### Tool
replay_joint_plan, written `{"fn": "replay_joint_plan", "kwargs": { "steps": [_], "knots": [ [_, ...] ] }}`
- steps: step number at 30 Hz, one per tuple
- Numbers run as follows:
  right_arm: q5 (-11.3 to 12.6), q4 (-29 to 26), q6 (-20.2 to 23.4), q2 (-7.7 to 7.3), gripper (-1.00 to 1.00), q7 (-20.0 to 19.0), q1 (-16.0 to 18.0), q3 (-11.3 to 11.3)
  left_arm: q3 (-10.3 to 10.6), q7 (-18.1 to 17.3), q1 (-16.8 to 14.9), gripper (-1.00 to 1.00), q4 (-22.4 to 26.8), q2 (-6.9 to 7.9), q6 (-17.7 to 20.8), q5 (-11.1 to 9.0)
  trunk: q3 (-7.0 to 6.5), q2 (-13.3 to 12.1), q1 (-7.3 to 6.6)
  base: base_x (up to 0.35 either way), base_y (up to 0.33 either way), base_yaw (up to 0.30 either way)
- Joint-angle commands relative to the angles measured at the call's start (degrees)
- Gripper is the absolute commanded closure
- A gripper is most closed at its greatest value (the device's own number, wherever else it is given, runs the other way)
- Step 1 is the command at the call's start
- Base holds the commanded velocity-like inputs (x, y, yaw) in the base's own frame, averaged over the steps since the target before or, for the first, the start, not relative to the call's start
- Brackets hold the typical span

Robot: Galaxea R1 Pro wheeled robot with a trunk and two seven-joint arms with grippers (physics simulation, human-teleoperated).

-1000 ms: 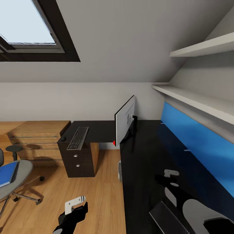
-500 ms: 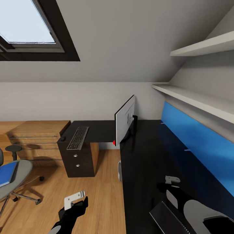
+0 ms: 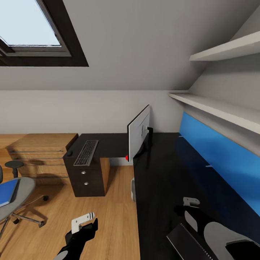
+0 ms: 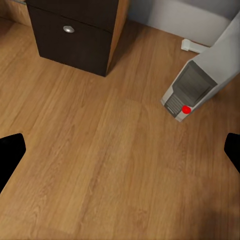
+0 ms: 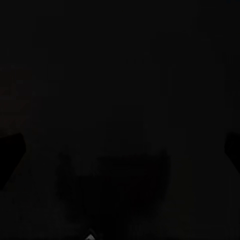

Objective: In the bedroom, organize the workspace by keeping the computer under the desk, ensuring the monitor is on the desk, placing the keyboard on the desk next to the monitor, placing the mouse on the desk next to the keyboard, moving the folder from the swivel chair onto the desk next to the mouse, stacking the notebook on top of the folder with the pen on top of the notebook, and positioning the swivel chair next to the desk.

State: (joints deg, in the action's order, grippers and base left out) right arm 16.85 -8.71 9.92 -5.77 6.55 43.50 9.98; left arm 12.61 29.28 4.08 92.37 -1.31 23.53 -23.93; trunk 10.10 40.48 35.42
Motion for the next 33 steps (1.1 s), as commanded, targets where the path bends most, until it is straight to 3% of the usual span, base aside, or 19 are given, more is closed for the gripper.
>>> {"fn": "replay_joint_plan", "kwargs": {
  "steps": [1,23,33],
  "knots": [
    [0.5,-0.2,0.5,-0.03,-1.00,0.3,0.0,0.5,0.0,0.4,0.0,-1.00,0.1,0.01,0.1,-0.5,0.26,0.5,0.24,0.000,0.000,0.000],
    [0.8,-0.3,3.4,-0.03,-1.00,0.2,0.0,0.4,0.1,0.4,0.0,-1.00,-0.1,-0.01,0.1,-0.6,4.21,9.3,5.07,0.000,0.000,0.000],
    [0.8,-0.3,4.1,-0.03,-1.00,0.2,0.0,0.4,0.1,0.3,0.0,-1.00,-1.1,0.07,0.3,-0.6,4.21,9.3,5.07,0.000,0.000,0.000]
  ]
}}
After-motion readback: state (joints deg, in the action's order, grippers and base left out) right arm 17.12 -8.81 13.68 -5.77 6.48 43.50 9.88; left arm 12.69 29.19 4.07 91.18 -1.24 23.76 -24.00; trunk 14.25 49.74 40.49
